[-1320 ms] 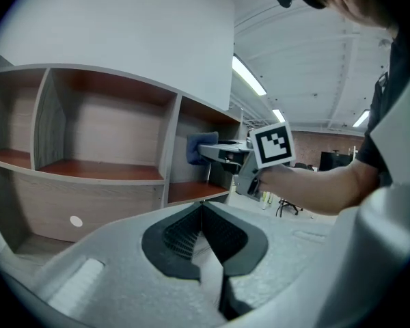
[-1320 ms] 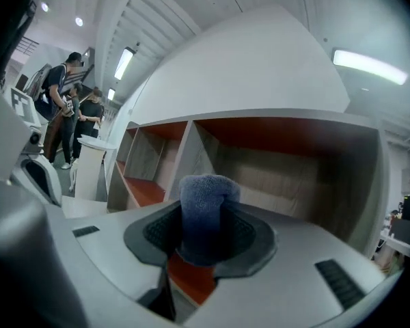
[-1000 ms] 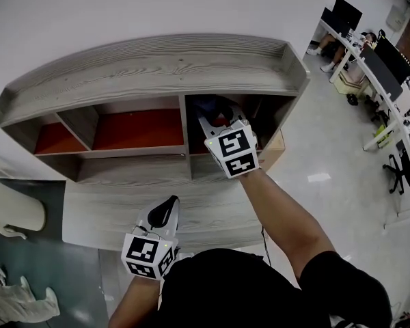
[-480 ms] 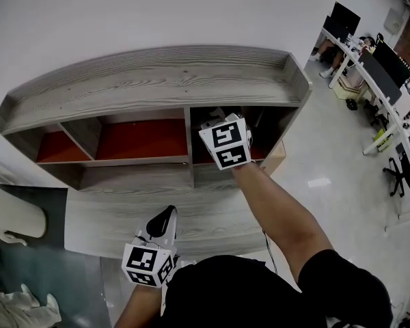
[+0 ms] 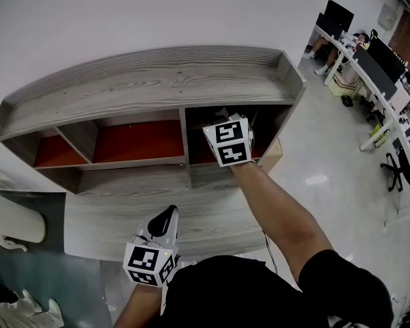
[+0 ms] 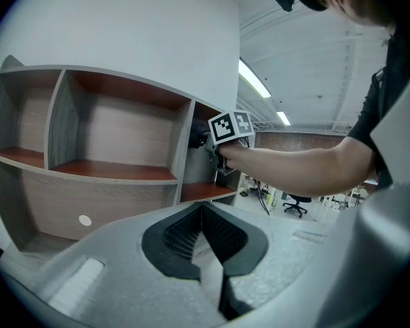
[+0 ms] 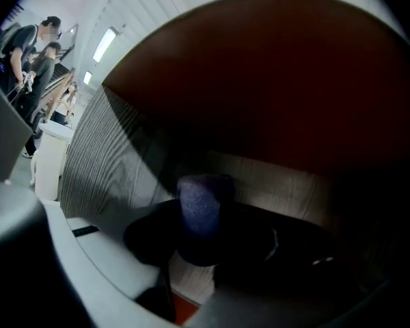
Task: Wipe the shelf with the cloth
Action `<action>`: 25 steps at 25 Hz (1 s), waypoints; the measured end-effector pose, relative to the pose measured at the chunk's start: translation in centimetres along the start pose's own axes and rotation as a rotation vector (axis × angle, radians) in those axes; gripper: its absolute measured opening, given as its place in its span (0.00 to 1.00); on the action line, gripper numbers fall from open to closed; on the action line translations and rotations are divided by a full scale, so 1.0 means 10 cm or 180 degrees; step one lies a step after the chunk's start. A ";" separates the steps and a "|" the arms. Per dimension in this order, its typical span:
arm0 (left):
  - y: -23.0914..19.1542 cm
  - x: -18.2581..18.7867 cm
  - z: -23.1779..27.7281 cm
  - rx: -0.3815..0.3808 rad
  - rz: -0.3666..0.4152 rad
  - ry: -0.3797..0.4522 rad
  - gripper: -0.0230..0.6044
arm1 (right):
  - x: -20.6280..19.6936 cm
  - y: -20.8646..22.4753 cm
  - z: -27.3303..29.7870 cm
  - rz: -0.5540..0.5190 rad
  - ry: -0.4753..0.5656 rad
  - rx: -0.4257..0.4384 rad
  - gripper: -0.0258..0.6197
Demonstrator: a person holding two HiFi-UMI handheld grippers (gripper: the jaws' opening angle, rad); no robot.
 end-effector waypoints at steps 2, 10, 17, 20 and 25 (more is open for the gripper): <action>0.00 0.00 0.01 -0.0014 0.0012 -0.0005 0.05 | -0.03 0.09 -0.02 0.0021 -0.0013 -0.0070 0.26; 0.02 0.03 0.05 -0.0043 0.0033 0.0012 0.05 | -0.14 0.41 -0.14 0.0065 -0.0056 -0.0332 0.26; 0.09 0.03 0.11 -0.0101 0.0047 0.0013 0.05 | -0.23 0.68 -0.23 0.0161 -0.0073 -0.0585 0.26; 0.09 0.04 0.11 -0.0105 0.0058 0.0019 0.05 | -0.25 0.75 -0.27 0.0238 -0.0072 -0.0676 0.26; 0.10 0.03 0.13 -0.0110 0.0058 0.0023 0.05 | -0.24 0.86 -0.33 0.0325 -0.0011 -0.0821 0.26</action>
Point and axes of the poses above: the fingertips, and each gripper's own axes: z forward along the fingers, y to its right, x out of its top, the point moved 5 cm from there along -z, backward along the fingers, and after that the axes turned 13 degrees about z, right-handed, at the moved point
